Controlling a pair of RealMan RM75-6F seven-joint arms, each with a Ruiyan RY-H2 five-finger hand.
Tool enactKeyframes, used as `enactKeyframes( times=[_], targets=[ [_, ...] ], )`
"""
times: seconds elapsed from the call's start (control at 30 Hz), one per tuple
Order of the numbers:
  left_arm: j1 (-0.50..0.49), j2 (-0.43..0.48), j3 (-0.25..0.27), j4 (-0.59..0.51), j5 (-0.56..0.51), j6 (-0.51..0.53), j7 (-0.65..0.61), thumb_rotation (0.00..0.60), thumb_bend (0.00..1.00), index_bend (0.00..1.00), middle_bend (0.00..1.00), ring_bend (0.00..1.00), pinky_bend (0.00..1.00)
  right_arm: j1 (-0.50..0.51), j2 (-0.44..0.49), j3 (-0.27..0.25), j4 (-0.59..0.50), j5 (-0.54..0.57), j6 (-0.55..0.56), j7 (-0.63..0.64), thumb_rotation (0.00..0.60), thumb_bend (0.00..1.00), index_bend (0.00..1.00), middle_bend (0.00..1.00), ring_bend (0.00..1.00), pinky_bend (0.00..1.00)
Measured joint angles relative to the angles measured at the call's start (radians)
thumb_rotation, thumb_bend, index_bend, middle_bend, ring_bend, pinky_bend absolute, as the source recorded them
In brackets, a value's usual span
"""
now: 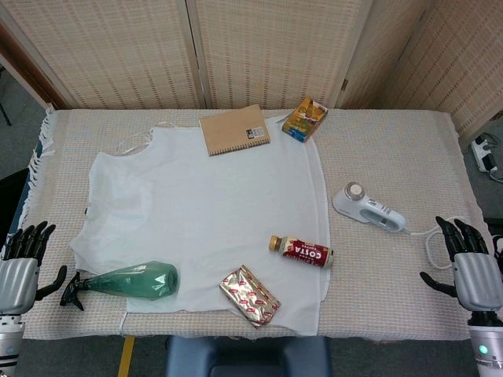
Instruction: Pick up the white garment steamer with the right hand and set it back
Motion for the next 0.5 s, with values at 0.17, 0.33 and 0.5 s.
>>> enactKeyframes(
  times=[0.17, 0.33, 0.5],
  targets=[
    [0.003, -0.006, 0.004, 0.015, 0.01, 0.005, -0.017, 0.525, 0.43, 0.11, 0.08, 0.03, 0.0, 0.035, -0.013, 0.024, -0.002, 0.045, -0.053, -0.031, 0.6, 0.03, 0.0, 0.14, 0.08, 0.17],
    [0.007, -0.013, 0.008, 0.033, 0.008, 0.004, -0.032, 0.523, 0.43, 0.11, 0.08, 0.03, 0.0, 0.097, -0.054, 0.072, 0.011, 0.128, -0.131, -0.083, 0.6, 0.03, 0.0, 0.14, 0.06, 0.18],
    [0.006, -0.018, 0.008, 0.046, 0.001, -0.007, -0.042, 0.525, 0.43, 0.11, 0.08, 0.03, 0.0, 0.178, -0.11, 0.129, 0.044, 0.242, -0.232, -0.122, 0.6, 0.0, 0.0, 0.12, 0.06, 0.18]
  ],
)
